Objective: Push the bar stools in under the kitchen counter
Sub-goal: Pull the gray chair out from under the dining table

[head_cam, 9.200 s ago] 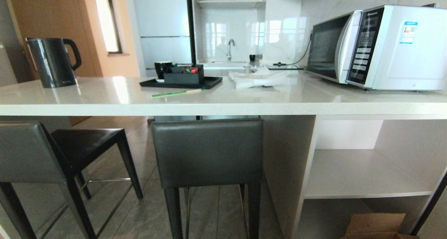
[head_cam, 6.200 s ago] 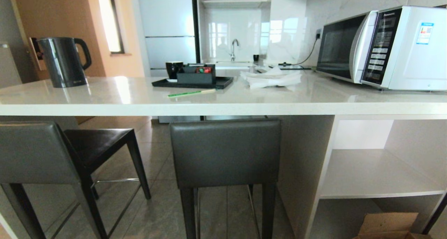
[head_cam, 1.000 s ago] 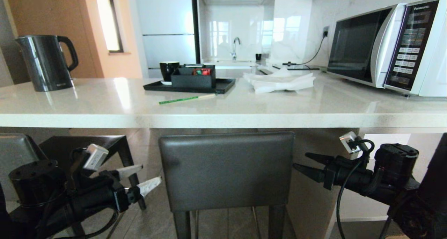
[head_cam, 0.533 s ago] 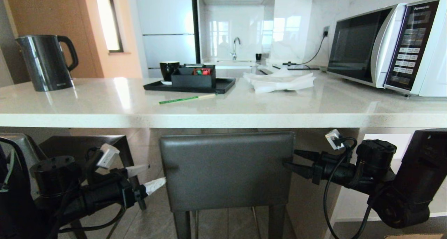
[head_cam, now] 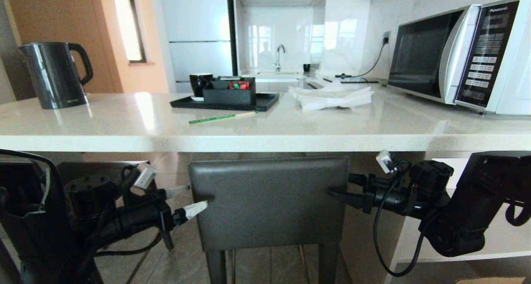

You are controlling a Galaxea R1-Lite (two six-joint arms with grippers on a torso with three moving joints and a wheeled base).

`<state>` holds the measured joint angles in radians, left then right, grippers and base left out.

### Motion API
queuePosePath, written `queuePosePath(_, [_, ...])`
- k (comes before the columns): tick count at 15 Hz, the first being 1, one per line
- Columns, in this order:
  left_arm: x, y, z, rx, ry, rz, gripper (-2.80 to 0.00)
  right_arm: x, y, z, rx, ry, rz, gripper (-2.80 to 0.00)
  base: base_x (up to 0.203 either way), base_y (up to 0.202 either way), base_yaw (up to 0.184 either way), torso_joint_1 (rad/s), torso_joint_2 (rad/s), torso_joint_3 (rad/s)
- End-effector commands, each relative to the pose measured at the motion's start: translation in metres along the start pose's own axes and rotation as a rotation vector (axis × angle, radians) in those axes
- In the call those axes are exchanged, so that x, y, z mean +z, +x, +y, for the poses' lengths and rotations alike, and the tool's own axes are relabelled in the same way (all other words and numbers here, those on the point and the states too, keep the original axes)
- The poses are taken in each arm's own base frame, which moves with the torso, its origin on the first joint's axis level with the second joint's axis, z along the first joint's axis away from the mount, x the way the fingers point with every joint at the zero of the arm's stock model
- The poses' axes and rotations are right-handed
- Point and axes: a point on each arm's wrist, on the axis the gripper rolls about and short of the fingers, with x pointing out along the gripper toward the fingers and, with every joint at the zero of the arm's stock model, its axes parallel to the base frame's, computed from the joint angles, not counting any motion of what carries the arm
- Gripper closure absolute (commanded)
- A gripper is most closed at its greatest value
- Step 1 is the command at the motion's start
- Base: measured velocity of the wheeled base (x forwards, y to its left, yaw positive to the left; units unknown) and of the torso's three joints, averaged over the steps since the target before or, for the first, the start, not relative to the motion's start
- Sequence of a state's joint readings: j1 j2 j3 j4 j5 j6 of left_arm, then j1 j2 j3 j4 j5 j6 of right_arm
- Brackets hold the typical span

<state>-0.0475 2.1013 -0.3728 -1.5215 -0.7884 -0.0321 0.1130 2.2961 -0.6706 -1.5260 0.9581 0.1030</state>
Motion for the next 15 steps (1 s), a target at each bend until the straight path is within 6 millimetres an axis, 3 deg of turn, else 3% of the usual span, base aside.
queuePosePath(1, [-0.003, 0.006, -0.001, -0.030, 0.003, 0.004, -2.80, -0.005, 0.003, 0.002, 0.041, 0.013, 0.012, -2.80, 0.000, 0.000, 0.000, 0.000, 0.00, 0.000])
queuePosePath(5, [-0.007, 0.015, -0.015, -0.113, 0.035, 0.025, -2.80, -0.010, 0.013, 0.035, 0.177, 0.045, 0.059, -2.80, 0.000, 0.000, 0.000, 0.000, 0.00, 0.000])
queuePosePath(10, [-0.009, 0.007, -0.005, -0.071, 0.025, 0.025, -2.80, 0.005, 0.010, 0.078, 0.272, 0.035, 0.075, -2.80, 0.000, 0.000, 0.000, 0.000, 0.00, 0.000])
queuePosePath(12, [-0.010, 0.005, -0.005, -0.069, 0.020, 0.029, -2.80, 0.006, 0.010, 0.080, 0.271, 0.032, 0.074, -2.80, 0.000, 0.000, 0.000, 0.000, 0.00, 0.000])
queuePosePath(15, [-0.006, 0.000, -0.010, -0.099, 0.031, 0.022, -2.80, 0.007, 0.009, 0.061, 0.209, 0.027, 0.052, -2.80, 0.000, 0.000, 0.000, 0.000, 0.00, 0.000])
